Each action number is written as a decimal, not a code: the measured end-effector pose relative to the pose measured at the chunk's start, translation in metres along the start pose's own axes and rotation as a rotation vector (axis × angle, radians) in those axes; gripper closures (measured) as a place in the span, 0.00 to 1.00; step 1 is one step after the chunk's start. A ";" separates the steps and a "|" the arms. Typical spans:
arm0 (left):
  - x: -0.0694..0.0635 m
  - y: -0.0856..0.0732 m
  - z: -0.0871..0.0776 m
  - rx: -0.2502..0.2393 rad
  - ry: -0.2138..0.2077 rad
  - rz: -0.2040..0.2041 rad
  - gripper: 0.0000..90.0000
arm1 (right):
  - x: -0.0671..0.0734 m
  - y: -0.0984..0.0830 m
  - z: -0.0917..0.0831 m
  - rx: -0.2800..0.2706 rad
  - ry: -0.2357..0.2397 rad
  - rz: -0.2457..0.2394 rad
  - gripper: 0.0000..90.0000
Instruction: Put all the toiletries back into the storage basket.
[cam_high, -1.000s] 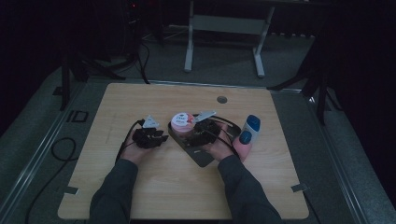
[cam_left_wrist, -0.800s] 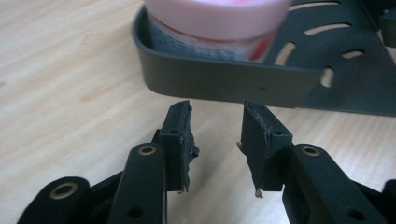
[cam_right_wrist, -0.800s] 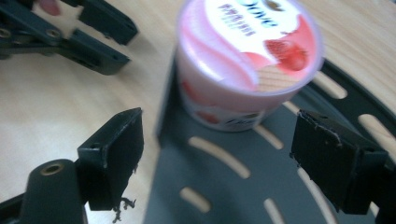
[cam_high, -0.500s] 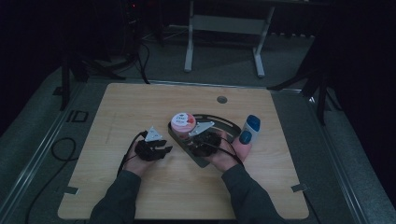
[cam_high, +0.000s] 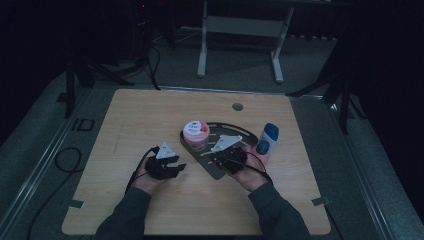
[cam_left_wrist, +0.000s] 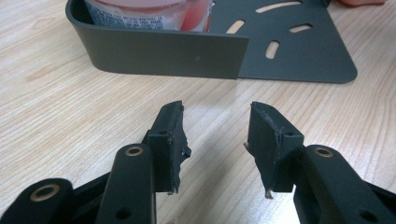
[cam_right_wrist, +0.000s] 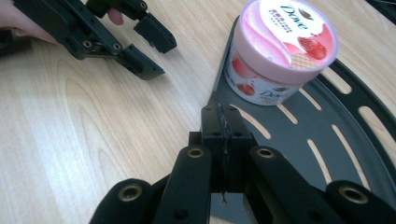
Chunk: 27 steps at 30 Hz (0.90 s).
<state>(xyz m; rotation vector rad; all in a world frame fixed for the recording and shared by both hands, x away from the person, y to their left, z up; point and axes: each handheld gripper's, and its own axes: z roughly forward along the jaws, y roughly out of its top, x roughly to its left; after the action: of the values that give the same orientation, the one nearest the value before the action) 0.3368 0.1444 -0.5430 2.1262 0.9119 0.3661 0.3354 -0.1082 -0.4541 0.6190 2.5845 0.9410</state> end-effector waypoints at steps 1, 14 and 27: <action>0.000 0.000 0.000 0.000 0.000 0.000 0.61 | 0.000 -0.001 -0.003 0.004 0.008 0.003 1.00; -0.004 -0.004 -0.001 0.018 0.004 0.009 0.60 | -0.006 -0.017 -0.034 0.048 0.051 0.003 0.57; -0.006 -0.005 0.003 0.040 0.017 0.024 0.57 | -0.022 -0.041 -0.063 0.091 0.015 0.035 0.46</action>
<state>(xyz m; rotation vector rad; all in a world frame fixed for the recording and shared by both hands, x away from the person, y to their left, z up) 0.3317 0.1402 -0.5489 2.1747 0.9111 0.3813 0.3146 -0.1805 -0.4317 0.6864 2.6503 0.8457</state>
